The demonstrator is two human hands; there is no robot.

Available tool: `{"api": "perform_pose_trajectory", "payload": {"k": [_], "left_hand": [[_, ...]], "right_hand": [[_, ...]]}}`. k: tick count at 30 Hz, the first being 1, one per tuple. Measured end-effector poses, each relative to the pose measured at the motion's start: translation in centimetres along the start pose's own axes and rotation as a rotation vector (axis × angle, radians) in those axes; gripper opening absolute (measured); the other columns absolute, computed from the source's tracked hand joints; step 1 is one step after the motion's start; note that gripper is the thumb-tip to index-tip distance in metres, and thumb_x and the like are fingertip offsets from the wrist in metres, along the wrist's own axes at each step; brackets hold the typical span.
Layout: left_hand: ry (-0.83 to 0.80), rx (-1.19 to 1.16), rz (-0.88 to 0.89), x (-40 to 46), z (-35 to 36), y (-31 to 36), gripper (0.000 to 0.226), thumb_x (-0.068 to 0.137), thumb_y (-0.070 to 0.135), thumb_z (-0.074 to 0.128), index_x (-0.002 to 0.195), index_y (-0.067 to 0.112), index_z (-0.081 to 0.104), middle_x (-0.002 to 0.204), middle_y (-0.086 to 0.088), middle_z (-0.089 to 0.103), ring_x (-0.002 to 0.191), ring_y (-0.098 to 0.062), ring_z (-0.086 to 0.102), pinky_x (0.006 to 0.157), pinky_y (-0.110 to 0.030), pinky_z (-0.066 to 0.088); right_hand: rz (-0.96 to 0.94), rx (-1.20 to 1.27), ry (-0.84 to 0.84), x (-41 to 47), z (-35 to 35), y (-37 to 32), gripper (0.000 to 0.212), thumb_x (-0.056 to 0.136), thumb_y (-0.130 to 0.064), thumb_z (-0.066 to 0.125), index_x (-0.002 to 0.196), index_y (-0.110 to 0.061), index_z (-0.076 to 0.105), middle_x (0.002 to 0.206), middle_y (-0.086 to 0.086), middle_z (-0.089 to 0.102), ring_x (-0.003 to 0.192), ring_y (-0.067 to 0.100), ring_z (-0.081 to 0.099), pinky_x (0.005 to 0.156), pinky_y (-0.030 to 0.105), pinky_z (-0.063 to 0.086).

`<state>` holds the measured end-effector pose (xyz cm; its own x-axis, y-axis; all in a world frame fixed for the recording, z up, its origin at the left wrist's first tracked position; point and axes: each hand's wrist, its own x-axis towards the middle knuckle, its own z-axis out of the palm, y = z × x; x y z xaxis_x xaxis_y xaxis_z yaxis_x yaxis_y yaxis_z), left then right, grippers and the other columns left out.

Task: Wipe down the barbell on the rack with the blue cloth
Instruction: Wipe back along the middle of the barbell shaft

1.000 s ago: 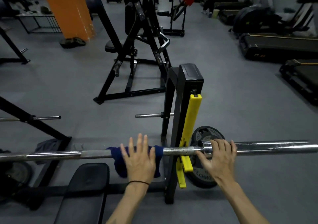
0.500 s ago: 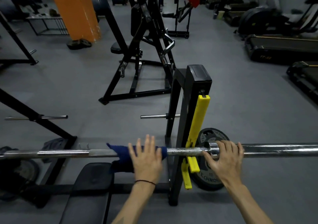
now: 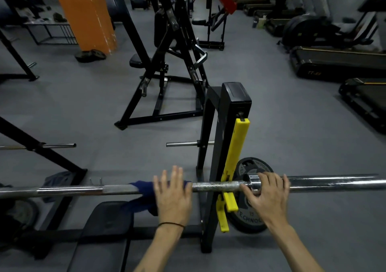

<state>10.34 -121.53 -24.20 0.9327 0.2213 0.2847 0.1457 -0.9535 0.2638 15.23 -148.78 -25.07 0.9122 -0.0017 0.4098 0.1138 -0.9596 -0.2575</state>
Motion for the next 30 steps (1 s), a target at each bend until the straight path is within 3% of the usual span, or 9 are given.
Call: {"api": "perform_pose_trajectory", "payload": {"k": [4, 8, 13, 15, 17, 20, 23, 26, 30], "left_hand": [[-0.144, 0.016, 0.376, -0.4, 1.0, 3.3, 0.059, 0.104, 0.052, 0.029, 0.155, 0.023, 0.036, 0.155, -0.005, 0.046, 0.139, -0.031, 0.048, 0.119, -0.048, 0.022], [-0.088, 0.038, 0.232, -0.4, -0.4, -4.4, 0.062, 0.105, 0.053, 0.023, 0.155, 0.019, 0.037, 0.155, -0.010, 0.045, 0.141, -0.031, 0.045, 0.121, -0.043, 0.020], [-0.045, 0.058, -0.042, -0.4, -1.4, -6.1, 0.061, 0.105, 0.049, 0.023, 0.148, 0.013, 0.048, 0.153, -0.012, 0.047, 0.141, -0.038, 0.043, 0.121, -0.056, 0.019], [-0.020, 0.039, 0.002, -0.2, -0.6, -2.3, 0.055, 0.103, 0.043, 0.031, 0.145, 0.015, 0.053, 0.150, -0.009, 0.052, 0.137, -0.038, 0.049, 0.119, -0.062, 0.021], [-0.084, 0.023, 0.201, -0.3, 0.1, 0.5, 0.054, 0.102, 0.043, 0.032, 0.148, 0.020, 0.050, 0.149, -0.007, 0.054, 0.132, -0.036, 0.053, 0.116, -0.059, 0.024], [-0.118, 0.016, 0.284, -0.2, 0.1, -1.3, 0.055, 0.105, 0.049, 0.029, 0.153, 0.024, 0.042, 0.148, -0.009, 0.053, 0.130, -0.033, 0.055, 0.117, -0.049, 0.025], [-0.100, 0.051, 0.158, -0.5, -1.4, -7.4, 0.061, 0.105, 0.053, 0.023, 0.152, 0.020, 0.043, 0.148, -0.015, 0.053, 0.132, -0.036, 0.053, 0.119, -0.048, 0.024], [-0.043, 0.095, 0.007, -0.8, -3.5, -14.1, 0.065, 0.104, 0.054, 0.025, 0.151, 0.014, 0.045, 0.150, -0.017, 0.050, 0.139, -0.038, 0.045, 0.122, -0.053, 0.021], [0.016, 0.100, -0.087, 0.5, -2.8, -12.3, 0.065, 0.104, 0.048, 0.029, 0.143, 0.002, 0.054, 0.145, -0.021, 0.054, 0.140, -0.046, 0.041, 0.122, -0.057, 0.018]], "right_hand": [[-0.019, 0.018, -0.031, 0.0, -0.1, 0.1, 0.073, 0.087, -0.075, 0.043, 0.111, -0.010, 0.067, 0.113, 0.008, 0.064, 0.116, 0.029, 0.055, 0.120, 0.057, 0.021], [0.011, 0.144, -0.018, -0.8, -0.9, -0.6, 0.078, 0.091, -0.067, 0.046, 0.138, -0.006, 0.054, 0.140, 0.012, 0.049, 0.139, 0.030, 0.042, 0.125, 0.054, 0.014], [-0.438, 0.272, 0.043, -4.2, -1.7, -7.4, 0.055, 0.094, -0.033, 0.056, 0.142, -0.006, 0.053, 0.143, 0.009, 0.050, 0.136, 0.024, 0.046, 0.115, 0.044, 0.036], [-0.417, 0.278, -0.028, -4.5, -1.0, -9.5, 0.056, 0.092, -0.026, 0.064, 0.144, -0.010, 0.051, 0.143, 0.005, 0.050, 0.134, 0.021, 0.048, 0.114, 0.041, 0.040], [-0.354, 0.270, -0.097, -4.0, -0.3, -10.4, 0.061, 0.089, -0.019, 0.070, 0.146, -0.011, 0.048, 0.142, 0.005, 0.051, 0.132, 0.020, 0.050, 0.114, 0.038, 0.042], [-0.449, 0.181, -0.171, -3.1, 0.6, -11.5, 0.068, 0.083, -0.015, 0.072, 0.145, -0.007, 0.047, 0.138, 0.009, 0.054, 0.126, 0.025, 0.055, 0.114, 0.038, 0.039], [-0.512, -0.031, -0.249, -2.4, 1.6, -13.3, 0.082, 0.075, -0.025, 0.074, 0.149, -0.005, 0.044, 0.130, 0.008, 0.059, 0.117, 0.027, 0.058, 0.114, 0.043, 0.040], [-0.460, -0.143, -0.297, -1.7, 2.0, -14.6, 0.089, 0.071, -0.033, 0.076, 0.150, -0.003, 0.045, 0.111, 0.005, 0.059, 0.097, 0.027, 0.057, 0.098, 0.043, 0.050], [-0.455, -0.177, -0.272, -1.1, 1.9, -15.4, 0.056, 0.064, -0.034, 0.083, 0.113, -0.016, 0.064, 0.092, 0.001, 0.056, 0.083, 0.025, 0.055, 0.080, 0.039, 0.049]]}}
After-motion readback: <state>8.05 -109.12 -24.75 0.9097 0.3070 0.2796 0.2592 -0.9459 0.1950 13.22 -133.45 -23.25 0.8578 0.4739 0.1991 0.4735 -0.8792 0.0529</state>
